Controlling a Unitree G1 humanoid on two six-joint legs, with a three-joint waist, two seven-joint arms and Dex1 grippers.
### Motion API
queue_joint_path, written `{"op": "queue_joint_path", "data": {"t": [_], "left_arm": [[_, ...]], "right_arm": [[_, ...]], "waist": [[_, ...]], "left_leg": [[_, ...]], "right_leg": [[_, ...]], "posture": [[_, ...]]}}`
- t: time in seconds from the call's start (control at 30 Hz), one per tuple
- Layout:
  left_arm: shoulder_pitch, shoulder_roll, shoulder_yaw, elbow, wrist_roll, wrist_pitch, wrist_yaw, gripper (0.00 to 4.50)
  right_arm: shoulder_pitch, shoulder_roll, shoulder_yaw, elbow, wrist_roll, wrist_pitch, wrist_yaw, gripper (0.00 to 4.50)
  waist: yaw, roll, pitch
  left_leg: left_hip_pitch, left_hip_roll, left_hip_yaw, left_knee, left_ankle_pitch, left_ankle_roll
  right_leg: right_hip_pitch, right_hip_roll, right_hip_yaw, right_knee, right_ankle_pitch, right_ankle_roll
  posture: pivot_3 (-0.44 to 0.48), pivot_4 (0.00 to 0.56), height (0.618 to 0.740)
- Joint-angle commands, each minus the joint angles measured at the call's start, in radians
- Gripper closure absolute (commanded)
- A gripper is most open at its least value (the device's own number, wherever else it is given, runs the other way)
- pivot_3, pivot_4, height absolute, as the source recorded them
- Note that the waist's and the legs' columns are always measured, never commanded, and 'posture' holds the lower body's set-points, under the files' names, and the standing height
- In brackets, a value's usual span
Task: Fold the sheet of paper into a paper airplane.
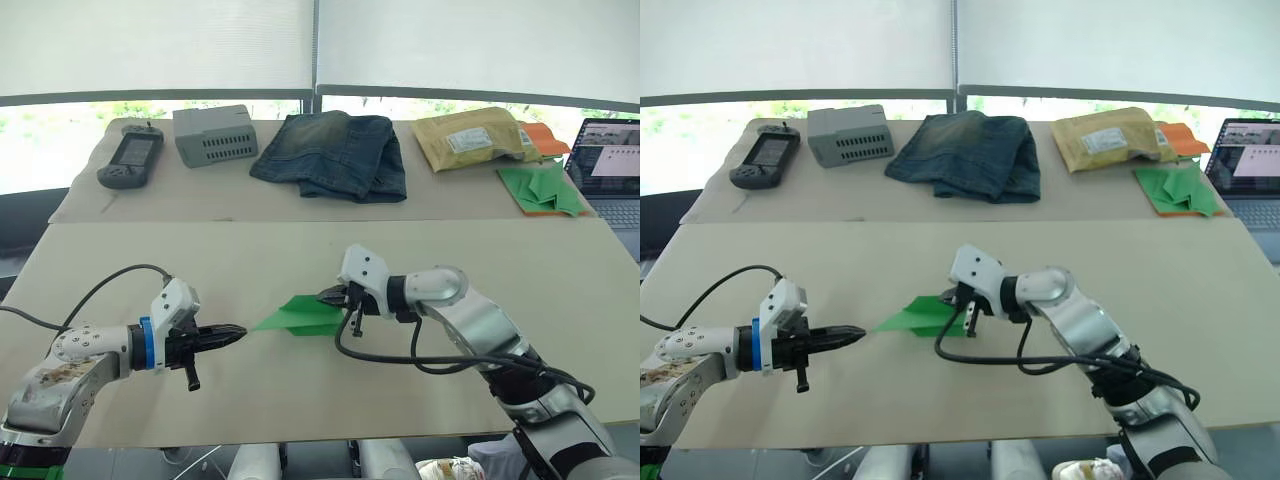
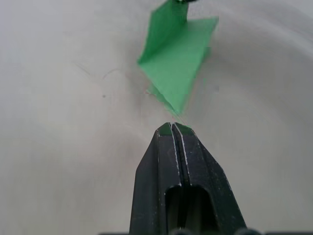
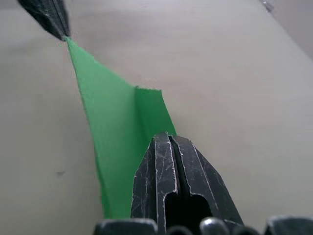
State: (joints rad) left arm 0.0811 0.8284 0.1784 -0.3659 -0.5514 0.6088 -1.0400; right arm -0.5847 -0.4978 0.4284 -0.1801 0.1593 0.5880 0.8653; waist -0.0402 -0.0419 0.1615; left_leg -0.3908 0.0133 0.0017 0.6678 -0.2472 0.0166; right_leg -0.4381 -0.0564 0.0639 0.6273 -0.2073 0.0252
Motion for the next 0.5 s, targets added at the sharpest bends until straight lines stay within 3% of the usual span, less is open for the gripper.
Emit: {"op": "queue_joint_path", "data": {"t": [0.03, 0.17, 0.3, 0.5], "left_arm": [[-0.004, -0.032, 0.040, -0.058, -0.030, -0.007, 0.053, 4.50], [0.020, -0.035, 0.049, -0.093, -0.034, 0.007, 0.072, 4.50], [0.027, -0.036, 0.089, -0.097, -0.049, -0.003, 0.087, 4.50], [0.001, -0.056, 0.119, -0.075, -0.076, -0.034, 0.094, 4.50]], "right_arm": [[-0.038, 0.024, -0.010, 0.061, -0.025, -0.067, 0.007, 4.47], [-0.065, 0.038, -0.053, 0.077, 0.004, -0.107, 0.047, 4.47], [-0.094, -0.024, -0.106, -0.005, 0.096, -0.057, 0.169, 4.47], [-0.140, -0.056, -0.037, -0.042, 0.112, 0.045, 0.250, 2.53]], "waist": [[0.004, 0.000, 0.000], [0.000, 0.000, 0.000], [-0.002, 0.001, 0.001], [-0.004, 0.001, 0.001]], "left_leg": [[0.000, 0.000, 0.000, 0.000, 0.000, 0.000], [0.000, 0.000, 0.000, 0.000, 0.000, 0.000], [0.000, 0.000, 0.000, 0.000, 0.000, 0.000], [0.001, 0.001, 0.000, 0.000, 0.000, 0.000]], "right_leg": [[0.000, 0.000, 0.000, 0.000, 0.000, 0.000], [0.000, 0.000, 0.000, 0.000, 0.001, 0.000], [0.000, 0.000, 0.000, 0.000, 0.001, 0.000], [0.001, 0.001, 0.000, 0.001, 0.001, -0.001]], "posture": [[0.000, 0.150, 0.728], [0.000, 0.150, 0.728], [0.000, 0.150, 0.728], [0.000, 0.150, 0.728]]}}
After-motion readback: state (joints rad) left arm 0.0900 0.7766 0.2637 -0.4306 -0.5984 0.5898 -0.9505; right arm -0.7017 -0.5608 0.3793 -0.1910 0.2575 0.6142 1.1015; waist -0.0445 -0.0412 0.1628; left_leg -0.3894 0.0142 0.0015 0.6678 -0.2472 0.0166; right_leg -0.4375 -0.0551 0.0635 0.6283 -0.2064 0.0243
